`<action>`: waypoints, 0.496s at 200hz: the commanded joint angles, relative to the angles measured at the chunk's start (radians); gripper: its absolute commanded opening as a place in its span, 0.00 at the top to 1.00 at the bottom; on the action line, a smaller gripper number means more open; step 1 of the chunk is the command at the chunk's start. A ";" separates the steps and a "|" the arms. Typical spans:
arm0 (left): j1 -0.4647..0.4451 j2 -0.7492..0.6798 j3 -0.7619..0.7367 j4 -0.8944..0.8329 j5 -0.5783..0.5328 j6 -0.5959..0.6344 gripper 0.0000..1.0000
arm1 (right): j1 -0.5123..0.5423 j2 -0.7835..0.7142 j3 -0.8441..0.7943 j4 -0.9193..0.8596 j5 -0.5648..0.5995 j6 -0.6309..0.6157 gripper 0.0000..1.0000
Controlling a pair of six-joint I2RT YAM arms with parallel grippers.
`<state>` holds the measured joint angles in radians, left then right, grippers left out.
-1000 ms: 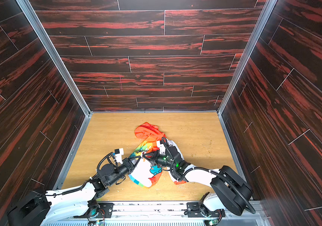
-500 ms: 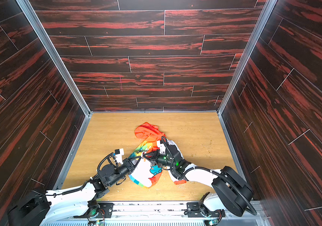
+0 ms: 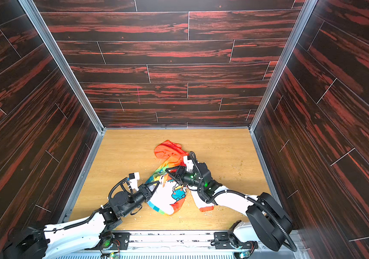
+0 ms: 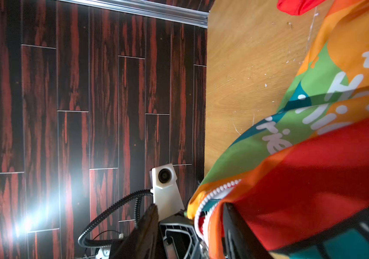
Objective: Zip up the jacket
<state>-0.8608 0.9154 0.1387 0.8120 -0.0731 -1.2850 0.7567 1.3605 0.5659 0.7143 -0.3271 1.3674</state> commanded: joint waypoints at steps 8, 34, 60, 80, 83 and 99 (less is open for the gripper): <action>-0.004 -0.058 0.007 -0.065 -0.045 0.026 1.00 | 0.003 -0.031 -0.051 0.081 -0.061 -0.019 0.49; -0.003 -0.063 0.027 -0.083 -0.035 0.034 1.00 | 0.009 -0.041 -0.094 0.131 -0.114 -0.068 0.49; -0.001 -0.040 0.055 -0.082 -0.009 0.042 1.00 | 0.010 -0.041 -0.133 0.204 -0.183 -0.085 0.50; 0.000 -0.013 0.068 -0.064 0.016 0.043 1.00 | 0.013 -0.024 -0.136 0.239 -0.205 -0.079 0.58; -0.001 -0.009 0.070 -0.060 0.019 0.041 1.00 | 0.014 -0.019 -0.135 0.243 -0.205 -0.078 0.58; -0.001 0.007 0.074 -0.042 0.031 0.033 1.00 | 0.015 -0.001 -0.136 0.275 -0.204 -0.070 0.61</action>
<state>-0.8623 0.9028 0.1795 0.7319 -0.0689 -1.2533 0.7662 1.3502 0.4313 0.8856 -0.4969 1.3003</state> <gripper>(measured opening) 0.076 0.410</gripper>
